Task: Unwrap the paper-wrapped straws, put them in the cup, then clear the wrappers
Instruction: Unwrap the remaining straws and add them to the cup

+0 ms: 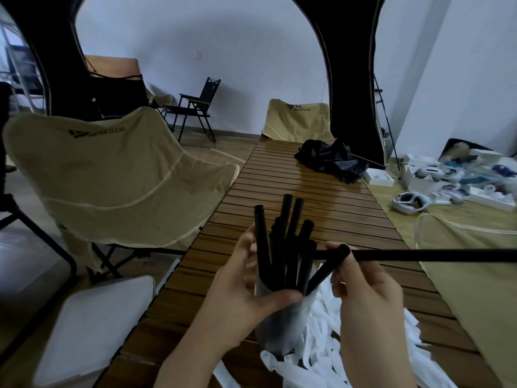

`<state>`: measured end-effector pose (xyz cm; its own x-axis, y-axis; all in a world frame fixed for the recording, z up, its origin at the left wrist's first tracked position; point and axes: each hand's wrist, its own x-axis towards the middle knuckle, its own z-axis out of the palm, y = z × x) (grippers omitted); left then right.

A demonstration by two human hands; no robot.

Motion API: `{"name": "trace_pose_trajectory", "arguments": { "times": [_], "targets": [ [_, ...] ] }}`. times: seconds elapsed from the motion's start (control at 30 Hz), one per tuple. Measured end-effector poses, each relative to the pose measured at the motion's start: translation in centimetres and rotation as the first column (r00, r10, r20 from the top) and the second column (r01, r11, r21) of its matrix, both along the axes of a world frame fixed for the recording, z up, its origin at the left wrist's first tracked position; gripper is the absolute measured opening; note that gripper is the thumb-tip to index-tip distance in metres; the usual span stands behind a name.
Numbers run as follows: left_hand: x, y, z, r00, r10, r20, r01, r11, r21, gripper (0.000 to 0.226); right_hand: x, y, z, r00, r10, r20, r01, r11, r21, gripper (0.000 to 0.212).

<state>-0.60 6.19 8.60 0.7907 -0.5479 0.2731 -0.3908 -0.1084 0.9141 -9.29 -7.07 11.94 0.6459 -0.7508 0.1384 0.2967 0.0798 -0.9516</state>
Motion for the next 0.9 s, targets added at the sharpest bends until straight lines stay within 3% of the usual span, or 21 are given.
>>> {"name": "trace_pose_trajectory", "arguments": {
  "times": [0.1, 0.23, 0.47, 0.6, 0.7, 0.77, 0.9],
  "targets": [
    [0.1, -0.1, -0.1, 1.000, 0.005, 0.006, -0.005, 1.000, 0.007, 0.097, 0.5, -0.3, -0.4, 0.991, -0.019, -0.135, -0.013, 0.972, -0.235, 0.037],
    [0.2, -0.1, -0.3, 1.000, 0.025, 0.014, -0.025, 0.999, 0.024, 0.106, 1.4, -0.2, -1.4, 0.963, -0.003, -0.271, -0.124, 0.883, -0.452, 0.024],
    [0.0, -0.2, -0.4, 1.000, 0.012, -0.017, -0.012, 1.000, 0.013, 0.103, 0.7, 0.1, -0.7, 0.970, -0.107, -0.216, -0.042, 0.809, -0.586, 0.022],
    [-0.2, -0.2, -0.2, 1.000, 0.024, -0.017, -0.023, 1.000, 0.021, 0.105, 1.1, -0.6, -1.4, 0.897, -0.159, -0.412, -0.179, 0.723, -0.668, 0.015],
    [-0.3, -0.3, -0.1, 0.999, 0.024, -0.046, -0.022, 0.999, 0.039, 0.107, 1.1, -0.3, -2.1, 0.850, -0.132, -0.511, -0.263, 0.734, -0.626, 0.012],
    [-0.4, -0.3, 0.0, 0.998, 0.022, -0.052, -0.020, 0.999, 0.033, 0.105, 1.1, 0.1, -2.1, 0.874, -0.059, -0.482, -0.271, 0.764, -0.585, 0.023],
    [-0.6, -0.5, 0.3, 0.999, 0.033, -0.035, -0.032, 0.999, 0.010, 0.087, 0.1, 0.4, 0.4, 0.976, 0.147, -0.160, -0.204, 0.876, -0.437, 0.071]
  ]
}}
